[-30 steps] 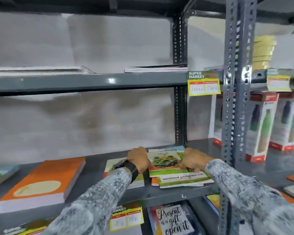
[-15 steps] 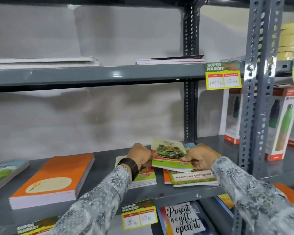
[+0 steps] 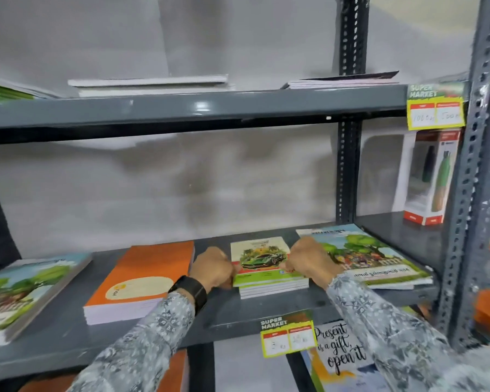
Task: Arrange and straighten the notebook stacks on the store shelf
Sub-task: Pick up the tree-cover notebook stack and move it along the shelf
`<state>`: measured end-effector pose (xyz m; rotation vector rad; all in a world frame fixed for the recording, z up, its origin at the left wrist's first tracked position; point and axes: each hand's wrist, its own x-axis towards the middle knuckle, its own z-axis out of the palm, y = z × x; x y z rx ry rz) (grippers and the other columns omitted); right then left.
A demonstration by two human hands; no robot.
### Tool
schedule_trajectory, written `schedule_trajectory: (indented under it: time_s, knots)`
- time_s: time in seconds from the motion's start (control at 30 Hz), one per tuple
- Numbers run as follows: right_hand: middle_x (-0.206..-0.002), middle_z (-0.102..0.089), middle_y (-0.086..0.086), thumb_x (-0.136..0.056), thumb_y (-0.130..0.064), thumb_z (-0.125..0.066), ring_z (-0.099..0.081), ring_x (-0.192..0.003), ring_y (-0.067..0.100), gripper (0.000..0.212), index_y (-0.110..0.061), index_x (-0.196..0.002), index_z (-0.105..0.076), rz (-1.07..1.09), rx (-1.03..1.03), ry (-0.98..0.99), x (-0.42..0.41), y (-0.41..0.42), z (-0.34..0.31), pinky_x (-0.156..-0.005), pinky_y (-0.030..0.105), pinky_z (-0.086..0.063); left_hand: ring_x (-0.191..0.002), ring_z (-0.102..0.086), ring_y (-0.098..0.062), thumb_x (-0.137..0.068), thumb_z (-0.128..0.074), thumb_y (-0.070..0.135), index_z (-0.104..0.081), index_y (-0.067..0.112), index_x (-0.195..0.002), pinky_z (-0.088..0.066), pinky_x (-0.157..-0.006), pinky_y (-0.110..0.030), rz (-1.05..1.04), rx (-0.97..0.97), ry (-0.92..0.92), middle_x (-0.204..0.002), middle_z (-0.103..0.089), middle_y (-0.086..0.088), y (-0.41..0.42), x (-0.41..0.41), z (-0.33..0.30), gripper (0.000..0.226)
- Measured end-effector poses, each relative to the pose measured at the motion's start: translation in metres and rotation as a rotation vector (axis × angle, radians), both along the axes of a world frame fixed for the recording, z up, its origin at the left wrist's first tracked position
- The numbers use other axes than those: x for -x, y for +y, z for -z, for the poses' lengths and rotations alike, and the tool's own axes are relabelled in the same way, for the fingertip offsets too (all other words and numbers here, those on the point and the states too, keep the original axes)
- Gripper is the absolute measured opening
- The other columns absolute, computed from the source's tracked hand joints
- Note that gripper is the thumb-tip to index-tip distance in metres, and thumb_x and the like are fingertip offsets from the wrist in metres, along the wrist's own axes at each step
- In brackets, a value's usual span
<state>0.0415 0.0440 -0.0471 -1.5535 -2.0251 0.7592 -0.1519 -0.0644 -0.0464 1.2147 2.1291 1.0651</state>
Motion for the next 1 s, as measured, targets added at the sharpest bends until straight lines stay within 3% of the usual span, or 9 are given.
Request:
schedule_trajectory:
  time_s: [0.1, 0.2, 0.27, 0.33, 0.43, 0.53, 0.63, 0.83, 1.0]
  knots:
    - [-0.078, -0.063, 0.001, -0.072, -0.033, -0.09, -0.064, -0.078, 0.02, 0.042, -0.011, -0.073, -0.054, 0.0, -0.05, -0.102, 0.003, -0.001, -0.003, -0.05, 0.024, -0.04, -0.076, -0.082, -0.027, -0.09, -0.08, 0.024, -0.079, -0.001, -0.089, -0.068, -0.079, -0.043, 0.025, 0.047, 0.026, -0.08, -0.083, -0.011, 0.001, -0.001, 0.0, 0.025]
    - [-0.071, -0.06, 0.0, -0.074, -0.032, -0.089, -0.059, -0.065, 0.014, 0.04, -0.01, -0.069, -0.055, -0.045, -0.057, -0.11, -0.002, -0.003, -0.007, -0.05, 0.025, -0.039, -0.077, -0.08, -0.03, -0.092, -0.077, 0.029, -0.08, -0.002, -0.094, -0.067, -0.083, -0.044, 0.042, 0.127, 0.112, -0.088, -0.083, -0.019, -0.002, -0.002, -0.008, 0.031]
    - [-0.06, -0.055, -0.001, -0.075, -0.028, -0.086, -0.052, -0.054, 0.012, 0.041, -0.01, -0.058, -0.053, -0.085, -0.093, -0.055, -0.016, -0.001, -0.007, -0.047, 0.026, -0.037, -0.078, -0.076, -0.029, -0.092, -0.075, 0.035, -0.081, 0.004, -0.095, -0.066, -0.085, -0.043, 0.005, 0.114, 0.355, -0.095, -0.082, -0.018, -0.003, -0.008, -0.016, 0.032]
    - [-0.065, -0.068, 0.006, -0.076, -0.023, -0.084, -0.064, -0.061, 0.021, 0.031, -0.003, -0.064, -0.064, -0.075, -0.178, 0.092, -0.038, 0.006, -0.008, -0.058, 0.03, -0.047, -0.1, -0.075, -0.027, -0.092, -0.071, 0.039, -0.082, 0.015, -0.106, -0.061, -0.092, -0.037, -0.056, -0.019, 0.588, -0.111, -0.08, -0.008, -0.004, -0.023, -0.026, 0.029]
    - [-0.104, -0.079, 0.013, -0.081, -0.014, -0.077, -0.073, -0.081, 0.024, 0.026, -0.004, -0.105, -0.077, 0.026, -0.287, 0.179, -0.086, 0.027, -0.015, -0.068, 0.026, -0.056, -0.1, -0.076, -0.022, -0.092, -0.069, 0.031, -0.084, 0.02, -0.108, -0.06, -0.095, -0.033, 0.02, -0.172, 0.493, -0.115, -0.081, -0.001, 0.008, -0.058, -0.035, 0.024]
    - [-0.104, -0.075, 0.012, -0.084, -0.015, -0.067, -0.07, -0.085, 0.028, 0.02, -0.011, -0.103, -0.073, 0.137, -0.284, -0.085, -0.134, 0.058, -0.021, -0.075, 0.033, -0.057, -0.075, -0.078, -0.022, -0.09, -0.07, 0.021, -0.085, 0.018, -0.085, -0.066, -0.082, -0.037, 0.14, -0.134, 0.272, -0.086, -0.083, -0.004, 0.036, -0.104, -0.036, 0.015]
    - [-0.116, -0.068, 0.016, -0.085, -0.021, -0.064, -0.063, -0.092, 0.031, 0.023, -0.01, -0.102, -0.054, 0.142, -0.163, -0.376, -0.164, 0.077, -0.017, -0.069, 0.031, -0.047, -0.079, -0.081, -0.028, -0.087, -0.074, 0.021, -0.083, 0.006, -0.085, -0.067, -0.078, -0.043, 0.188, -0.042, 0.263, -0.08, -0.083, -0.009, 0.067, -0.14, -0.034, 0.018]
    - [-0.096, -0.057, 0.003, -0.081, -0.039, -0.079, -0.056, -0.079, 0.019, 0.041, -0.014, -0.089, -0.047, 0.088, -0.036, -0.36, -0.188, 0.096, -0.011, -0.051, 0.025, -0.036, -0.087, -0.082, -0.023, -0.09, -0.073, 0.044, -0.075, 0.01, -0.111, -0.067, -0.084, -0.038, 0.209, 0.226, 0.521, -0.098, -0.084, -0.009, 0.105, -0.186, -0.026, 0.041]
    - [-0.087, -0.062, 0.002, -0.065, -0.032, -0.094, -0.064, -0.086, 0.023, 0.051, -0.012, -0.086, -0.052, 0.115, -0.011, -0.185, -0.187, 0.1, -0.013, -0.052, 0.028, -0.039, -0.098, -0.079, -0.02, -0.084, -0.081, 0.046, -0.074, 0.007, -0.111, -0.063, -0.094, -0.037, 0.137, 0.281, 0.427, -0.106, -0.082, -0.005, 0.113, -0.184, -0.029, 0.048]
